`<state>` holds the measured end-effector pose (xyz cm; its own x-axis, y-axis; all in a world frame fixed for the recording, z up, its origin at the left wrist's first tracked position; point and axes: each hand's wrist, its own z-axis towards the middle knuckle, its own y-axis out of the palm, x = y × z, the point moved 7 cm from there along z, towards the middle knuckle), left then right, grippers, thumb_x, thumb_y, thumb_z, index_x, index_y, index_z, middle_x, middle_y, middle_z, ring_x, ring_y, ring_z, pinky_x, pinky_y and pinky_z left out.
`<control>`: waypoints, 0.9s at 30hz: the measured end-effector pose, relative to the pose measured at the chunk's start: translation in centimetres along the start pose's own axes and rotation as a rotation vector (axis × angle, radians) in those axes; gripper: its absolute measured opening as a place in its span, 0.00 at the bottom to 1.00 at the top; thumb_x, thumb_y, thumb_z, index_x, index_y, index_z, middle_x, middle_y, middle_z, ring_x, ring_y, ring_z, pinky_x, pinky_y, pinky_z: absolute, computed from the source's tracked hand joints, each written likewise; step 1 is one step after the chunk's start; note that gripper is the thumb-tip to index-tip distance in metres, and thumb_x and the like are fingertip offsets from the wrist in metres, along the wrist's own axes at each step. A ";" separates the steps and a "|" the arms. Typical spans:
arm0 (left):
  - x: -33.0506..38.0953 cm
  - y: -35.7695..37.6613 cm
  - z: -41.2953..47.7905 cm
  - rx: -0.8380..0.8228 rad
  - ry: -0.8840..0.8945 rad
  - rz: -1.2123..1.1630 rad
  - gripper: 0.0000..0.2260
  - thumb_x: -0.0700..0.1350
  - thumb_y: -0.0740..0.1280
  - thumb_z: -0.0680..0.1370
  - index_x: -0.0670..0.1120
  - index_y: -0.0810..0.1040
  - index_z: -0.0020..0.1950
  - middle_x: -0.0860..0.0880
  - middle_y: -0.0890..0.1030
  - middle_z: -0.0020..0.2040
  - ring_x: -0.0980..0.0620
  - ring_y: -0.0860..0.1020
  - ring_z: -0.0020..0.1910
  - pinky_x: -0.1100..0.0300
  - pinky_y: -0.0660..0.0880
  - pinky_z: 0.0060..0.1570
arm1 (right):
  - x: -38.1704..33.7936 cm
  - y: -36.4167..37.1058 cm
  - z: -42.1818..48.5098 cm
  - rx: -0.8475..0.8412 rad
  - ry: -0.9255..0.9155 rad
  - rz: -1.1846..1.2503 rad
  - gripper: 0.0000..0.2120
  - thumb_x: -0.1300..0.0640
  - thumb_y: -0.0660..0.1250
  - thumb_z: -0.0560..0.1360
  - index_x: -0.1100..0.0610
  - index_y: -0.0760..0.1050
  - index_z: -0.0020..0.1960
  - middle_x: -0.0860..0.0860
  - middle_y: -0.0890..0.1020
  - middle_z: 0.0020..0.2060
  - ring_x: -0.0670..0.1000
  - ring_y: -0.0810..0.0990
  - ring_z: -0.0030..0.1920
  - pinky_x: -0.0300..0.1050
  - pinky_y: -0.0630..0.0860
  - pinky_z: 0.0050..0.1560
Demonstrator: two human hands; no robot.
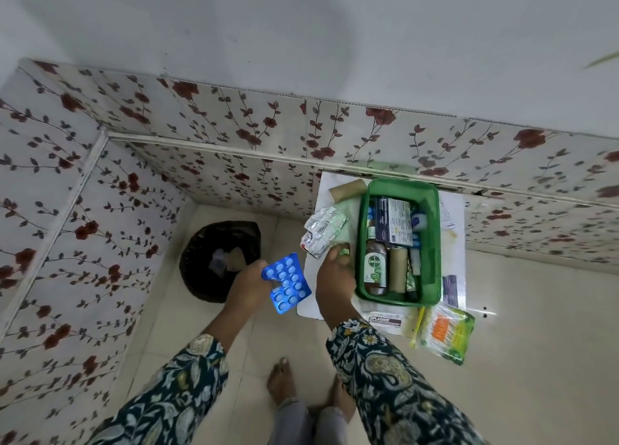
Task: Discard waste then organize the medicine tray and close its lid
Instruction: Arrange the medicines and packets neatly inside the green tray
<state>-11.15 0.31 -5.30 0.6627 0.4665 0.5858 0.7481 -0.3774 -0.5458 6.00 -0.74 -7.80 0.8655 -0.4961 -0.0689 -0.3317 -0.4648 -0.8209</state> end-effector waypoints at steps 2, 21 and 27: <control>0.8 -0.6 -0.1 -0.009 0.018 0.032 0.10 0.35 0.68 0.72 0.43 0.68 0.37 0.50 0.70 0.31 0.51 0.71 0.37 0.62 0.64 0.32 | -0.2 0.6 0.2 0.016 -0.050 0.048 0.30 0.53 0.70 0.58 0.65 0.70 0.57 0.53 0.82 0.29 0.46 0.76 0.20 0.30 0.67 0.18; 21.6 8.7 1.3 -0.165 0.371 0.311 0.12 0.32 0.58 0.72 0.46 0.62 0.34 0.46 0.69 0.36 0.46 0.72 0.42 0.54 0.63 0.38 | 12.8 -14.0 0.0 0.157 0.077 0.547 0.23 0.66 0.58 0.76 0.61 0.59 0.69 0.64 0.78 0.59 0.64 0.78 0.56 0.51 0.74 0.51; 22.6 10.7 2.9 -0.043 0.440 0.510 0.13 0.30 0.60 0.73 0.37 0.71 0.56 0.39 0.71 0.59 0.39 0.75 0.54 0.48 0.74 0.50 | 12.9 -13.0 3.5 0.067 0.045 0.564 0.24 0.70 0.57 0.74 0.63 0.59 0.69 0.66 0.78 0.58 0.64 0.78 0.56 0.51 0.74 0.50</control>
<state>11.72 9.12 0.39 0.8783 -0.1445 0.4558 0.3327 -0.4999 -0.7996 22.81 1.42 0.04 0.5444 -0.6852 -0.4839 -0.7121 -0.0726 -0.6983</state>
